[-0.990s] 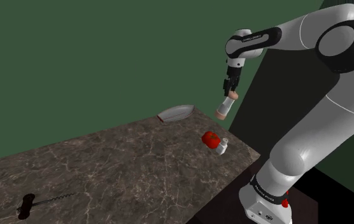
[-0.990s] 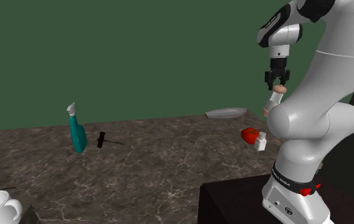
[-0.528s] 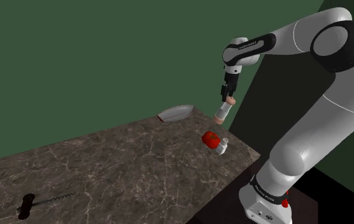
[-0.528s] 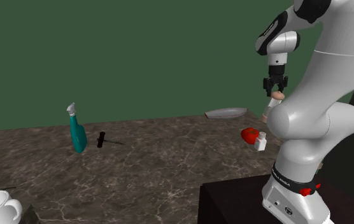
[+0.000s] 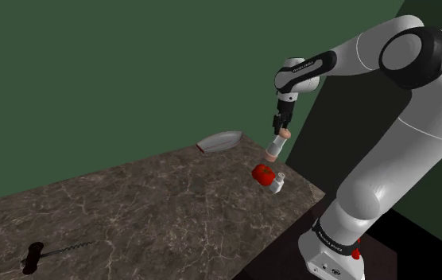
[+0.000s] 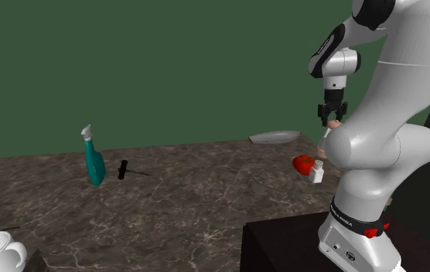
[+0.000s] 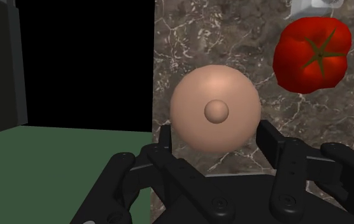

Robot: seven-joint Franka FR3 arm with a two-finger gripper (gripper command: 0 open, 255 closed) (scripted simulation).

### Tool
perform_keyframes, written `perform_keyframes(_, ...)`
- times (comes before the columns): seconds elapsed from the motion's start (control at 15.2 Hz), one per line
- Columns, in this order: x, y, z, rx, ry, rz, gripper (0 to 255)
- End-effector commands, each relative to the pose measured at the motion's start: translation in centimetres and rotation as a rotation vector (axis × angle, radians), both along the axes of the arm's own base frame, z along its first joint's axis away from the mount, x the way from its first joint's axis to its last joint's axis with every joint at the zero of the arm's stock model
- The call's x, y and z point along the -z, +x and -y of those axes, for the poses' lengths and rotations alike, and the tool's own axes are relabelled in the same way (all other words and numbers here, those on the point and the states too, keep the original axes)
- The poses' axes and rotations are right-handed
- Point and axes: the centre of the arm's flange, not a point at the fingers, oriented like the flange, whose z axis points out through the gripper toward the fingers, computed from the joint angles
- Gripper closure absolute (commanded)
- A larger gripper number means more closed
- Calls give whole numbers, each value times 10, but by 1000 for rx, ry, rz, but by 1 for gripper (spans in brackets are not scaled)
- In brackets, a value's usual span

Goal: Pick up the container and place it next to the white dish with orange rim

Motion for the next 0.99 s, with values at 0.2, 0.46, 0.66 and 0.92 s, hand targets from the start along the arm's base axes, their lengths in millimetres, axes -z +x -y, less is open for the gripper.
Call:
perform_keyframes(0.2,18,0,0,0,0,1,255)
perform_keyframes(0.46,18,0,0,0,0,1,255)
perform_keyframes(0.66,18,0,0,0,0,1,0)
perform_keyframes(0.92,18,0,0,0,0,1,0)
